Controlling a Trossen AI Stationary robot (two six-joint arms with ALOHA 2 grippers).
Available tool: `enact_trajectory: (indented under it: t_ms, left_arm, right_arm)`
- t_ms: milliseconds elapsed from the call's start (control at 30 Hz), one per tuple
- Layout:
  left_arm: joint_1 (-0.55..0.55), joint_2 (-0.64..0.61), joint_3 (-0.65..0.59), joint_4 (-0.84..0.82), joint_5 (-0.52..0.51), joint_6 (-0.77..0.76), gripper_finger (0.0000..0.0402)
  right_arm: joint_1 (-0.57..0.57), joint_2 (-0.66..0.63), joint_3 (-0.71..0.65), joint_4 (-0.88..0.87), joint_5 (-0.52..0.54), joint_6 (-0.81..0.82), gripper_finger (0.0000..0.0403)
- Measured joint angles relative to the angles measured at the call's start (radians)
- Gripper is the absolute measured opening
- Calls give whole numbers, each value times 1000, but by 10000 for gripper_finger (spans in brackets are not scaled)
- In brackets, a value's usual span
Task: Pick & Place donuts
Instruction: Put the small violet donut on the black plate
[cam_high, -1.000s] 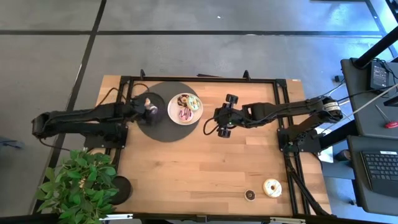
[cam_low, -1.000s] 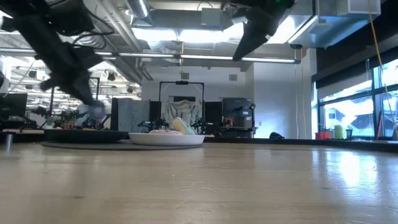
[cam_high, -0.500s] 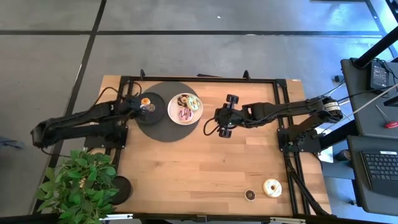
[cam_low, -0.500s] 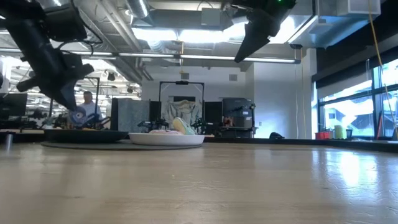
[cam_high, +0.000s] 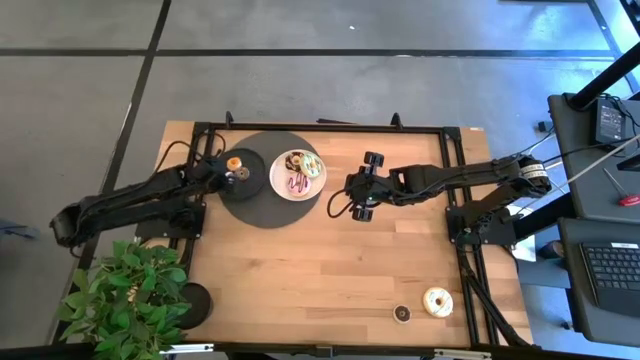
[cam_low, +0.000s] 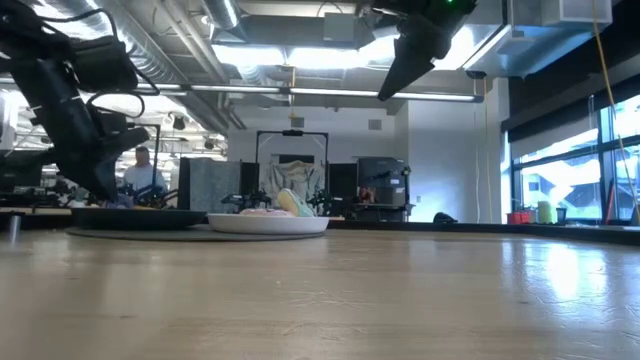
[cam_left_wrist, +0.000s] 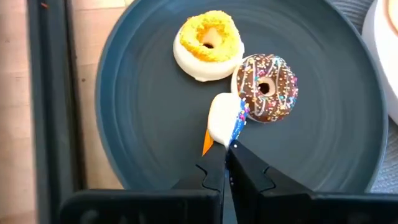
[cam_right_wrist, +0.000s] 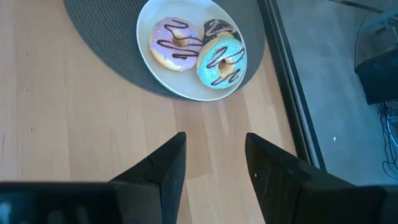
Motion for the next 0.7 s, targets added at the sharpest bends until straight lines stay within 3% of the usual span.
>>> enact_trajectory:
  t_ms: [700]
  left_arm:
    - [24, 0, -22, 51, -51, 9, 52]
  right_arm:
    - [0, 0, 0, -1, 0, 3, 166]
